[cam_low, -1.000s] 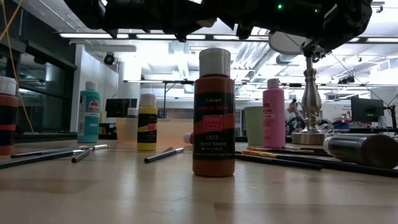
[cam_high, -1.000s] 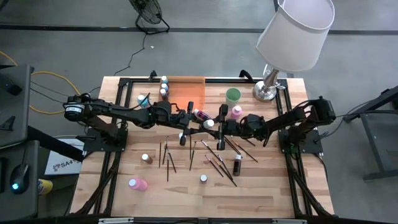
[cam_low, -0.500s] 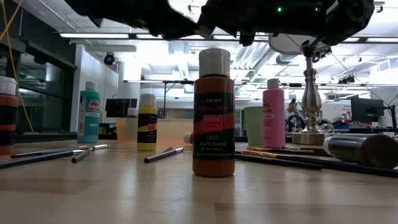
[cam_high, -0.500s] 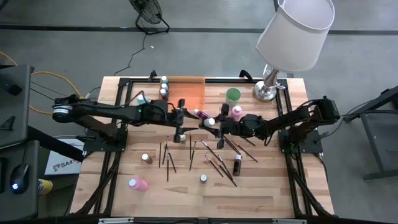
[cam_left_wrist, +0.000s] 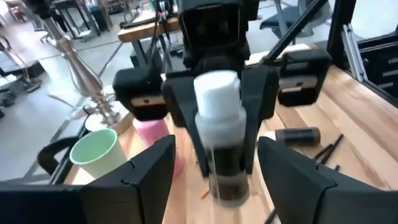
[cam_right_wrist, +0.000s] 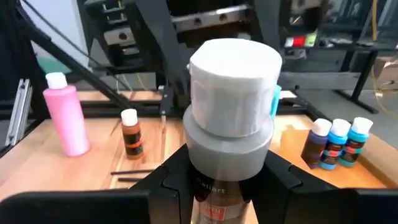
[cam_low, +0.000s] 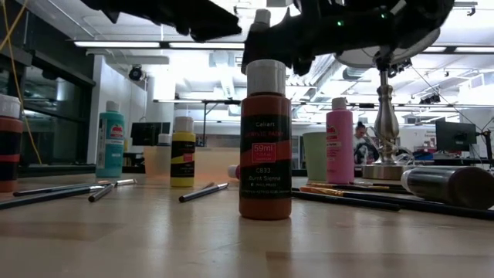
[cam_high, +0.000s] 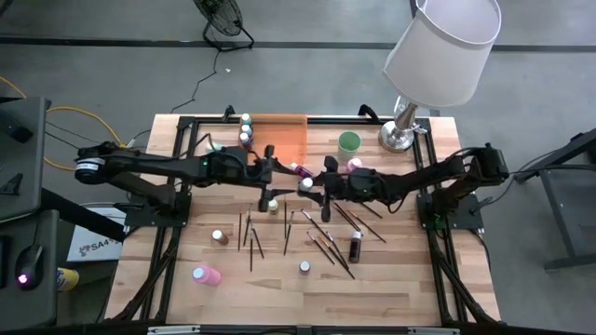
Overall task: Pick & Place Paint Supplies
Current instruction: Put the gray paint bottle into the orange bin
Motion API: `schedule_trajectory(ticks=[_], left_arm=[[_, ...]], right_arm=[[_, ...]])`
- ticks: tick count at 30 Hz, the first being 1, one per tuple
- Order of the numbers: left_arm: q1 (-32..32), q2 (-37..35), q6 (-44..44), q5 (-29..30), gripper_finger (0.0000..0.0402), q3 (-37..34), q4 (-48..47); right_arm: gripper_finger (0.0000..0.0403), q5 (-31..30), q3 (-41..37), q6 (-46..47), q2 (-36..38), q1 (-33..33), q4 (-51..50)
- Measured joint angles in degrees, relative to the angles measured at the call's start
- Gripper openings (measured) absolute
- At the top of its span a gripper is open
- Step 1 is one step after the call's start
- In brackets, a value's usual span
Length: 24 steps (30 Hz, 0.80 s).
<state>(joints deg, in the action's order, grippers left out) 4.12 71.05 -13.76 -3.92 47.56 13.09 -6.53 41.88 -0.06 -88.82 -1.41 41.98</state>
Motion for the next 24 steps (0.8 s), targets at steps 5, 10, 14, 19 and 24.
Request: schedule_trajectory(ticks=[5, 10, 14, 19, 24], left_arm=[[0.00, 3.82, 0.18, -0.04, 0.0225, 2.54, -0.04], [0.00, 3.80, 0.56, -0.09, 0.0225, 3.72, 0.81], [0.00, 4.03, 0.76, -0.34, 0.0226, 4.25, 1.18], [0.00, 6.31, 2.08, -2.17, 0.0226, 4.17, 3.32], [0.00, 6.86, 2.08, -2.71, 0.0226, 4.19, 3.92]], right_arm=[[0.0110, 0.48, 1.89, -0.13, -0.04, 0.02, -4.22], [0.0111, 0.07, 1.85, 0.02, -0.09, 0.02, -5.84], [0.0111, 0.17, 1.87, -0.02, -0.09, 0.02, -5.54], [0.0111, 0.69, 1.87, -0.11, -0.54, 0.02, -5.00], [0.0111, 0.79, 1.85, -0.13, -0.82, 0.02, -4.83]])
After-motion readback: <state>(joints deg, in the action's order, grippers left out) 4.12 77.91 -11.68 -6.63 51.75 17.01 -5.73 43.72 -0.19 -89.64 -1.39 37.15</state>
